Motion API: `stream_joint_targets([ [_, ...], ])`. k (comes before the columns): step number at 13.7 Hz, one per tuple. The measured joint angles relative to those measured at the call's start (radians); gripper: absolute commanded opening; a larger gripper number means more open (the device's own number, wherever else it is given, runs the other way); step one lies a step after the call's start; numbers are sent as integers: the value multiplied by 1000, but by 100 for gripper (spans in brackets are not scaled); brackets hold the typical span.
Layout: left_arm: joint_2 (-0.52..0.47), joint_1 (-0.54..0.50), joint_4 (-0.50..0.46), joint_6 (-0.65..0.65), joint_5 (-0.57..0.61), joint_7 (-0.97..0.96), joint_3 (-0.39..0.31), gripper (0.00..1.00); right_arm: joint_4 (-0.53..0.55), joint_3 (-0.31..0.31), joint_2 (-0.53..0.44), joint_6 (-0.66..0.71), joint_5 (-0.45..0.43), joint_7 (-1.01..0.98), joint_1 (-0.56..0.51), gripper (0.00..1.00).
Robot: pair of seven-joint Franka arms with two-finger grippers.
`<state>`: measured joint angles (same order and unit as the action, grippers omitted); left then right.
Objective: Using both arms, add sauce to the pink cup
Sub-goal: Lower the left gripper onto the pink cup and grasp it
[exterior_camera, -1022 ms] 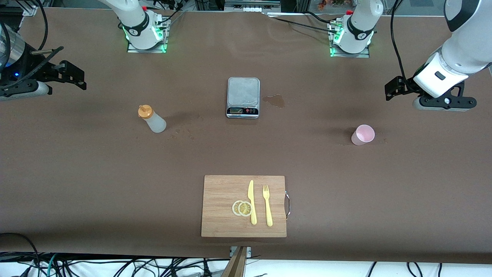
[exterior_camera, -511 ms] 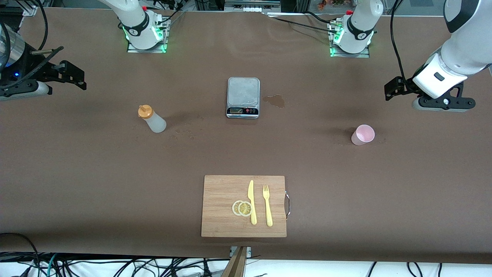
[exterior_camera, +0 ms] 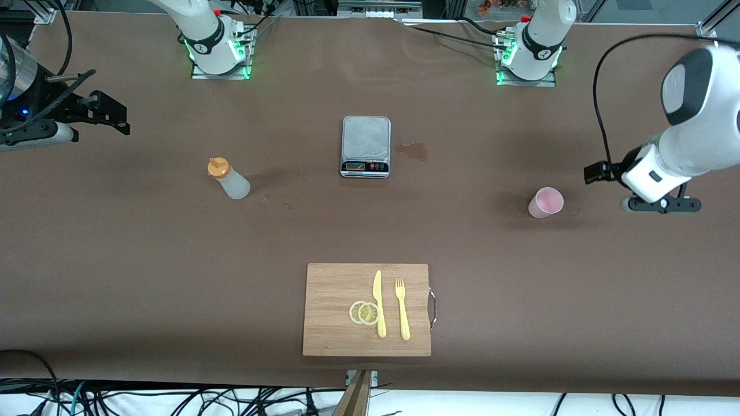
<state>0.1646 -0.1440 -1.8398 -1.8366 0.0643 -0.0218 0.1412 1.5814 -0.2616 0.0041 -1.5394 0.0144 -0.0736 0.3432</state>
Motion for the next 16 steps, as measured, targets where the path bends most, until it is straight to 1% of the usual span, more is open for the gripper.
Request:
stream_joint_targets([
  [2, 20, -19, -80, -124, 2, 5, 0, 96, 0, 0, 0, 0, 0, 0, 0, 100],
  [5, 29, -21, -219, -309, 3, 6, 4, 85, 0, 0, 0, 0, 0, 0, 0, 100],
  [6, 30, -21, -266, -367, 3, 6, 6, 77, 0, 0, 0, 0, 0, 0, 0, 100],
  [8, 34, -20, -345, -460, 32, 7, 7, 54, 0, 0, 0, 0, 0, 0, 0, 100],
  [9, 40, -20, -369, -487, 61, 7, 7, 50, 0, 0, 0, 0, 0, 0, 0, 100],
  [11, 62, -20, -388, -527, 96, 7, 7, 49, 0, 0, 0, 0, 0, 0, 0, 100],
  [15, 101, -20, -390, -563, 98, 7, 11, 48, 0, 0, 0, 0, 0, 0, 0, 100],
  [16, 102, -20, -390, -563, 98, 7, 12, 42, 0, 0, 0, 0, 0, 0, 0, 100],
])
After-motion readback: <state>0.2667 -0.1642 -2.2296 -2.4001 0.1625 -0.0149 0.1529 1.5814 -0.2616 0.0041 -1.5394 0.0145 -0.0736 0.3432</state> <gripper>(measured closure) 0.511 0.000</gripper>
